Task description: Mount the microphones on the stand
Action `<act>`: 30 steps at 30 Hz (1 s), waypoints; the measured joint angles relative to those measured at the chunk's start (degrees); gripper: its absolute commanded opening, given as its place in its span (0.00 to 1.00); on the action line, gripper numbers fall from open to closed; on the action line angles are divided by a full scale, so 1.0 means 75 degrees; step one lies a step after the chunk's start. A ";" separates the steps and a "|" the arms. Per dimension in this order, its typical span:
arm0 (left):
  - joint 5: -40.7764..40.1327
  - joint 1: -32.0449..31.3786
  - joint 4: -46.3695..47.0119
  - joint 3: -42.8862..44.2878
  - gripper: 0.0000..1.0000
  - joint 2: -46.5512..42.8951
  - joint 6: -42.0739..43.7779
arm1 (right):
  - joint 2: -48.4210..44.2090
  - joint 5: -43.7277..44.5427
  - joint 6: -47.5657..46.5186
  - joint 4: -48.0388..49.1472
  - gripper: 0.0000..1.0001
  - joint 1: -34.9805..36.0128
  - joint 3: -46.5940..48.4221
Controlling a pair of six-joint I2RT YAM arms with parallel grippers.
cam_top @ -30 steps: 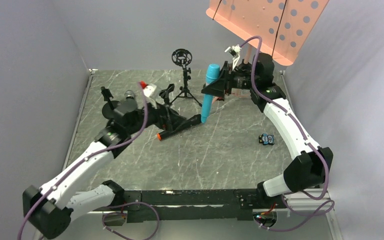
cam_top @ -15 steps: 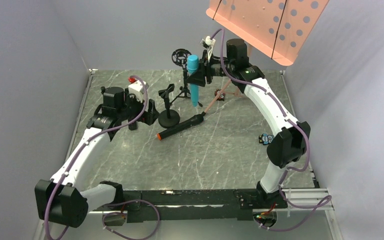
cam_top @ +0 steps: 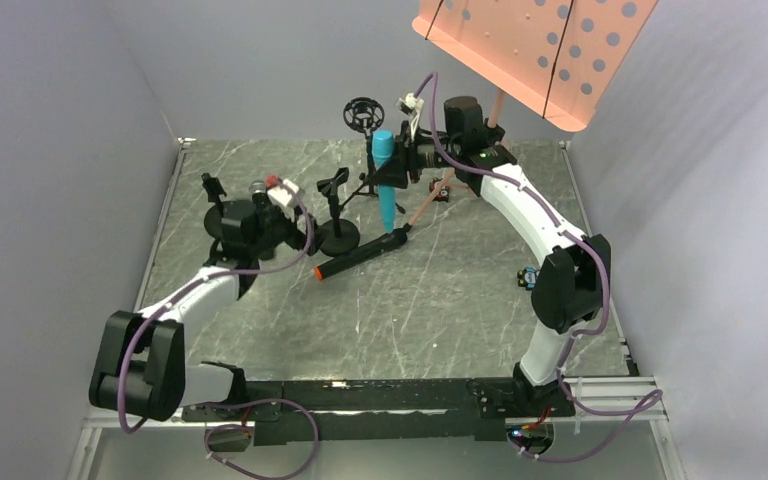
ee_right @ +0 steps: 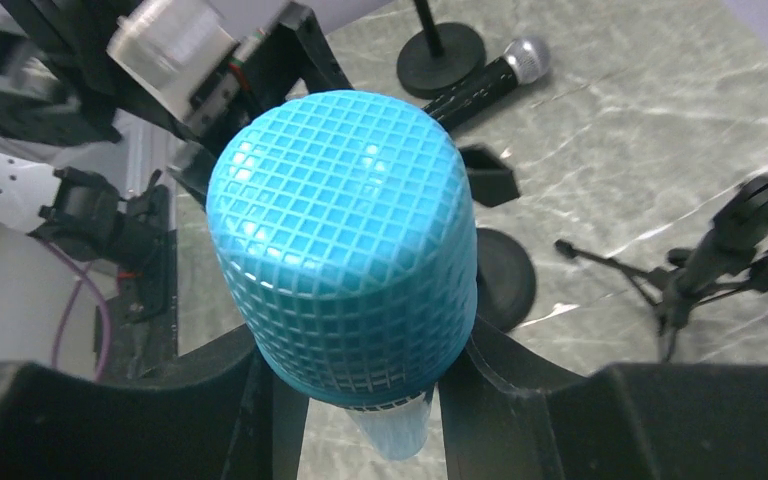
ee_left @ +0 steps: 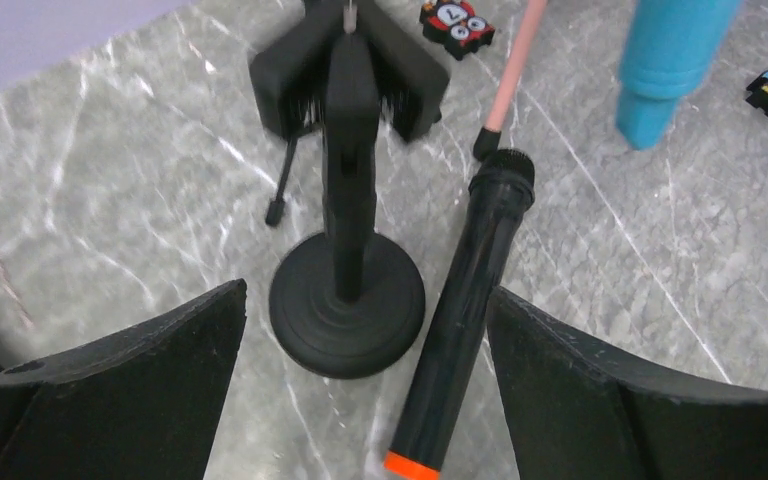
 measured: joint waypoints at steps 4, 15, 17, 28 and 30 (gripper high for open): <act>-0.0262 -0.0012 0.2509 -0.1585 0.91 0.0519 -0.0743 | -0.0210 -0.0204 0.0446 0.0291 0.05 0.0003 -0.0781; -0.0664 -0.0256 0.5418 -0.0810 0.87 0.2559 -0.1445 | -0.0833 -0.0466 0.1075 0.1148 0.06 0.0003 -0.1425; -0.0729 -0.0393 0.5560 -0.0557 0.83 0.2809 -0.1445 | -0.0833 -0.0498 0.1119 0.1241 0.06 0.0003 -0.1425; -0.0903 -0.0688 0.5546 -0.0221 0.18 0.3223 -0.1373 | -0.0833 -0.0624 0.1244 0.1294 0.06 -0.0099 -0.1687; -0.0883 -0.0691 0.5450 -0.0157 0.10 0.3223 -0.1230 | -0.0833 -0.0641 0.1282 0.1349 0.06 -0.0128 -0.1716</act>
